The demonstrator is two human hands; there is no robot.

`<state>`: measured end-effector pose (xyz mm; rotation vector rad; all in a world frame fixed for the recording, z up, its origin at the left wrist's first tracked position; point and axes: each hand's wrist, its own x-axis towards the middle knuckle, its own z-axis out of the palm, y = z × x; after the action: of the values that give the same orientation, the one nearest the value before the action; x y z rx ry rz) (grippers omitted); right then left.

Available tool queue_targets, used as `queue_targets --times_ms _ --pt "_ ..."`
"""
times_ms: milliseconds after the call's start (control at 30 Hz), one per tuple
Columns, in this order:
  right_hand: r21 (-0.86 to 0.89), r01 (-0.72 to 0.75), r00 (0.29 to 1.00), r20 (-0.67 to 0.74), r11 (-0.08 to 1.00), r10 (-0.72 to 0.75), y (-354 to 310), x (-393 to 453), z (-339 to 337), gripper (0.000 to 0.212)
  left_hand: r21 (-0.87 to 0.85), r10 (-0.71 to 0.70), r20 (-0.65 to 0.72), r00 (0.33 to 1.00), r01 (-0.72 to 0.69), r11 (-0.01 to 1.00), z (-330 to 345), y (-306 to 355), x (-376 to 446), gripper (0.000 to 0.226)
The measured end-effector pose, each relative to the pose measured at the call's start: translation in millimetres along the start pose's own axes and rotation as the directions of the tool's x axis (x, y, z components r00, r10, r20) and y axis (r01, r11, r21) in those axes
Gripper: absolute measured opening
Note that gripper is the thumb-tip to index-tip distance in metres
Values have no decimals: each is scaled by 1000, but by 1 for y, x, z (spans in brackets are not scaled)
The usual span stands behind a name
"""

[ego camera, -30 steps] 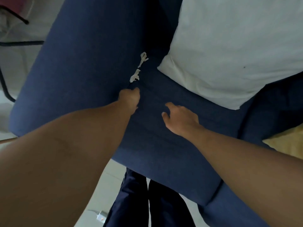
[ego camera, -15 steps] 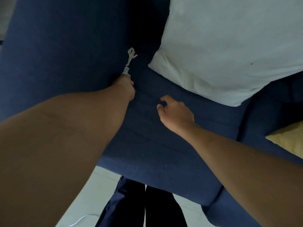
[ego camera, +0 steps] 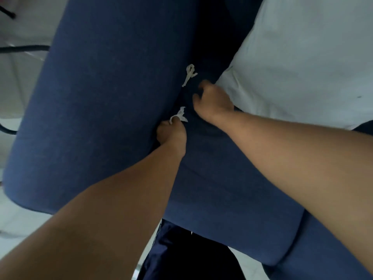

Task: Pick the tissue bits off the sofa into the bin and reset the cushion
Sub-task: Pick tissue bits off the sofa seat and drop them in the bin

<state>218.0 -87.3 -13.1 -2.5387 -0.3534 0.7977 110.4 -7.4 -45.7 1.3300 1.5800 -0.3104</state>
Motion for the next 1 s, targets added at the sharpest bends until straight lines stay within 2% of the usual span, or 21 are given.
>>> queue_targets --times_ms 100,233,300,367,500,733,900,1000 --pt "44 -33 998 48 998 31 -14 36 6 40 -10 -15 -17 1000 15 1000 -9 -11 5 37" --pt "39 -71 993 101 997 67 -22 67 14 68 -61 2 -18 1000 -3 998 -10 -19 6 33" --pt "38 -99 988 120 994 93 -24 77 18 74 -87 1 -10 1000 -2 996 -8 -19 7 32" --pt "35 -134 984 126 990 128 -26 85 22 67 -92 4 0 1000 -4 996 -7 -20 8 32" --pt "-50 -135 984 109 990 140 -25 89 27 30 -43 43 3 999 -42 998 -3 -23 10 33" --pt "-39 -60 989 133 997 65 -6 42 21 37 -47 93 -2 996 -93 995 -5 -24 1 27" --pt "-215 26 992 129 976 2 22 -2 8 35 95 255 23 967 -256 962 -15 -29 -14 21" --pt "-256 34 988 157 966 7 31 -24 -2 34 209 374 55 926 -377 903 -21 -28 -22 11"
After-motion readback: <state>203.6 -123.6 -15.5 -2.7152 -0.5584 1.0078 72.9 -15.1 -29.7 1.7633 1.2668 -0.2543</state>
